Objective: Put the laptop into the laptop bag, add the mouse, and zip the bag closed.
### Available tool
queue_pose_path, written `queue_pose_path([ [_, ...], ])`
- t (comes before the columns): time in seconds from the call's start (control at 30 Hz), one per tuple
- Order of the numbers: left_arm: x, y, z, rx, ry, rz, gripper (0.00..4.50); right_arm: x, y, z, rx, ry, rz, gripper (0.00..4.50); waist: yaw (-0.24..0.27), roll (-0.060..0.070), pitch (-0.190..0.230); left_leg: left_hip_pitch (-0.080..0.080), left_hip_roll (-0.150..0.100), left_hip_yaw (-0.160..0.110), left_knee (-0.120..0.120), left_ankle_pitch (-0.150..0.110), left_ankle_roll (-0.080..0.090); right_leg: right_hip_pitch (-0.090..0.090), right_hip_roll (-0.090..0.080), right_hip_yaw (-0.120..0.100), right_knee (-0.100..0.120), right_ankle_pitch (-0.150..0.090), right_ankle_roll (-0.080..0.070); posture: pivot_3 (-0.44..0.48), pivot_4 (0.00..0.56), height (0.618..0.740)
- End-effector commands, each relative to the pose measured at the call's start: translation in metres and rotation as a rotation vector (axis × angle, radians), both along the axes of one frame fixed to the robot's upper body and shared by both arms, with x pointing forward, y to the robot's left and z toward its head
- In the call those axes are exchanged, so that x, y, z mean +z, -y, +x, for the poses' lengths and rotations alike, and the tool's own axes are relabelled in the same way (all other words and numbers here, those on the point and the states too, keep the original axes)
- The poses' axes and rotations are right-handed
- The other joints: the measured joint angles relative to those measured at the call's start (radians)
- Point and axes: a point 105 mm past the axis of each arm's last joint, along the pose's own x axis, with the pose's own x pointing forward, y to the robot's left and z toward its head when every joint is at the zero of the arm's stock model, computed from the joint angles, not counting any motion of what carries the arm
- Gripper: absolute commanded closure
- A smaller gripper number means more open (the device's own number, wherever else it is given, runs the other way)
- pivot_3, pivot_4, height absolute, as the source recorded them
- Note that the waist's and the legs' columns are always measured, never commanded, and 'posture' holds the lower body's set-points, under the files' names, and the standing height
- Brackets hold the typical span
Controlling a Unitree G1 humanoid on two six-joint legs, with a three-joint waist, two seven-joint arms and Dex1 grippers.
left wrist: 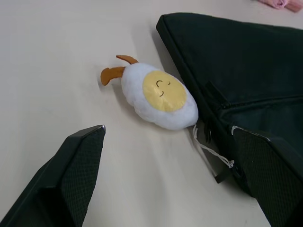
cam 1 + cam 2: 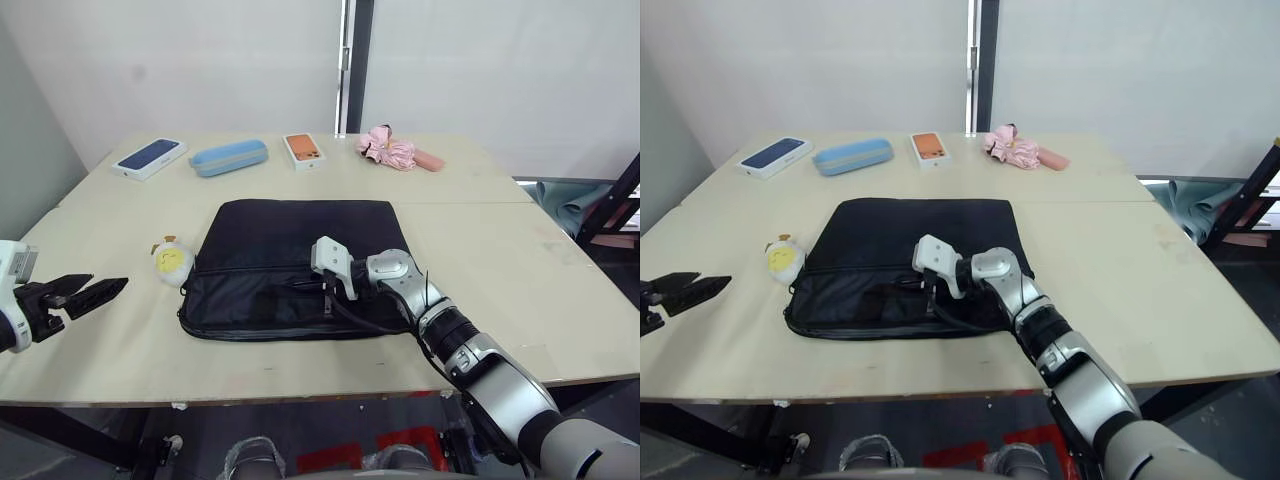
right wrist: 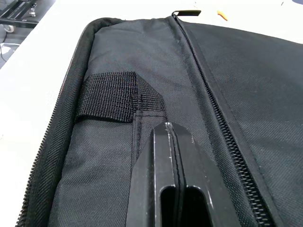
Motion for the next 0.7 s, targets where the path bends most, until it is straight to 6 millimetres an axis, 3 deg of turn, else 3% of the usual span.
queue_pose_path([
  [0.03, -0.006, 0.013, 0.017, -0.022, 0.014, -0.020, 0.00, -0.022, 0.016, 0.001, -0.034, -0.064, -0.082, 4.47, 0.004, 0.001, -0.001, 0.000, 0.000, 0.000, 0.000, 0.000, 0.000, 0.000, 0.000, 0.000, 0.000, 0.000, 0.000, 0.000, 0.150, 0.740],
  [0.2, -0.015, 0.024, 0.042, -0.006, 0.033, -0.052, 0.00, -0.020, 0.017, 0.002, -0.040, -0.062, -0.082, 4.47, 0.006, 0.001, -0.002, -0.001, 0.000, -0.003, 0.000, 0.000, 0.000, 0.000, 0.000, -0.001, 0.001, 0.001, -0.001, 0.000, 0.150, 0.740],
  [0.4, -0.033, 0.021, 0.063, 0.051, 0.022, -0.014, 0.00, -0.019, 0.017, 0.000, -0.039, -0.063, -0.081, 4.47, 0.005, 0.000, -0.003, -0.002, 0.000, -0.004, 0.000, 0.000, 0.000, 0.000, 0.001, -0.002, -0.001, 0.001, -0.001, 0.000, 0.150, 0.740],
  [0.7, -0.043, 0.032, 0.084, 0.020, 0.014, -0.052, 0.00, -0.018, 0.016, 0.000, -0.037, -0.072, -0.080, 4.47, 0.003, 0.000, -0.003, -0.003, 0.000, -0.003, -0.001, 0.000, 0.000, 0.000, 0.001, -0.002, -0.003, 0.001, -0.001, 0.000, 0.150, 0.740],
])
